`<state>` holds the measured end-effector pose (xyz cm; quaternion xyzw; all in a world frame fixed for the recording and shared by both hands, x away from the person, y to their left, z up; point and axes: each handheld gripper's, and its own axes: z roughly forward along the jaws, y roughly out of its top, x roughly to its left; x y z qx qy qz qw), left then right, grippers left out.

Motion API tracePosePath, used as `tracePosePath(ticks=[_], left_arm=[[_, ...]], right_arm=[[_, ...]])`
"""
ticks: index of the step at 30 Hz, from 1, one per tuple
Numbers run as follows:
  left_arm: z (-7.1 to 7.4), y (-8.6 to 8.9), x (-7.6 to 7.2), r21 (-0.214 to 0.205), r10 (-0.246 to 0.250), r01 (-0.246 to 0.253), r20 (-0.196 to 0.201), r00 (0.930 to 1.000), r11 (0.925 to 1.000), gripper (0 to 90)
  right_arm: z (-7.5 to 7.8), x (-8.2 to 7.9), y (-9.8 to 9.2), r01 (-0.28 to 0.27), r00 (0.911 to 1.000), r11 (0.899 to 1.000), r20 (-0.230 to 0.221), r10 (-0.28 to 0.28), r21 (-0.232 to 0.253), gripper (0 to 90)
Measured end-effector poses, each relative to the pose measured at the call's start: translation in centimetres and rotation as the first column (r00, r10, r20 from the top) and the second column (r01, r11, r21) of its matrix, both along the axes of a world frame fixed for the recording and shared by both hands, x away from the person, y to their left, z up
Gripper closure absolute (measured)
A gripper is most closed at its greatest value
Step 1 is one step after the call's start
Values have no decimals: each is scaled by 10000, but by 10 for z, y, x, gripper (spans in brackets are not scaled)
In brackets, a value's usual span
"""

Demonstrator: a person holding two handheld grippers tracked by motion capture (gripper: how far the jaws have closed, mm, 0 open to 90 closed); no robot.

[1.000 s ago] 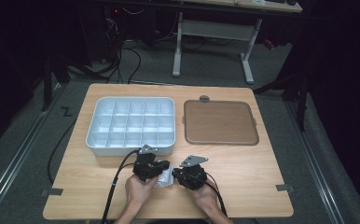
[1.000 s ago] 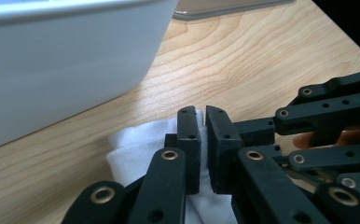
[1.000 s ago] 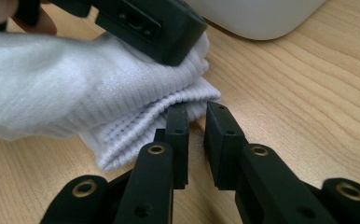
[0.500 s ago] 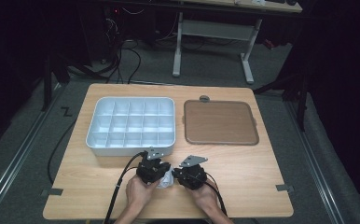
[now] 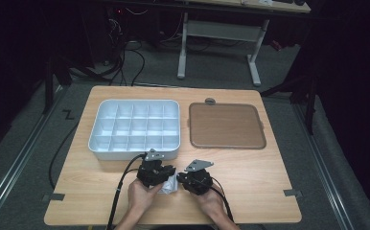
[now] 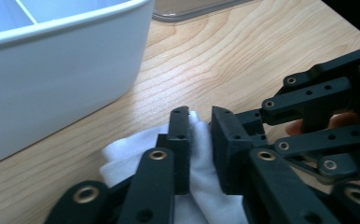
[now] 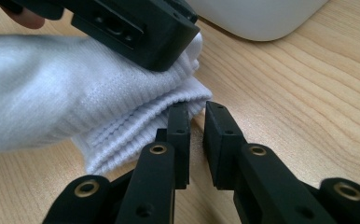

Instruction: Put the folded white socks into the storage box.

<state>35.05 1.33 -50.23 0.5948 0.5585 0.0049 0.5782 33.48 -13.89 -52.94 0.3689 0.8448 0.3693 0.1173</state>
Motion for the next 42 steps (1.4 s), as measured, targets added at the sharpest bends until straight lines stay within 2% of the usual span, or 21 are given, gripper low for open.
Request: tracePosePath(ticks=[2, 7, 11, 13, 20, 24, 28, 32, 36, 42], left_arm=[[1, -1, -1, -37, -6, 6, -2, 10000, 10000, 674], [3, 0, -1, -235, 27, -26, 11, 10000, 9997, 589], [11, 6, -3, -711, 142, -134, 108, 9998, 9974, 534], [16, 8, -5, -859, 218, -198, 225, 9995, 9961, 518], [28, 16, -9, -957, 238, -178, 624, 9978, 9953, 509], [31, 25, -11, -913, 365, -292, 795, 9962, 9954, 508], [29, 32, -15, -776, 453, -391, 801, 9958, 9962, 513], [22, 38, -19, -240, 456, -434, 1007, 9939, 9988, 551], [14, 43, -16, -297, 789, -767, 806, 9936, 9966, 562], [6, 43, -13, -116, 678, -671, 717, 9951, 9977, 564]], right_arm=[[0, 0, 0, 0, 10000, 10000, -15, 0, 20, 814], [0, 0, 0, 28, 10000, 10000, -17, -28, 47, 813], [0, 0, 0, 23, 10000, 10000, -8, -23, 22, 814], [0, 0, 0, 31, 10000, 10000, -3, -31, 19, 814], [-1, -1, 0, 28, 10000, 10000, 84, -29, 44, 805], [-1, -2, 1, 22, 9999, 10000, 144, -22, 3, 796], [-1, -3, 2, -20, 9998, 10000, 215, 21, -57, 774], [-1, -4, 2, -24, 9997, 9999, 256, 28, -129, 757], [0, -4, 0, 61, 9998, 9999, 176, -59, -105, 739], [10, -12, -12, 313, 9982, 9988, 495, -331, 370, 765]])
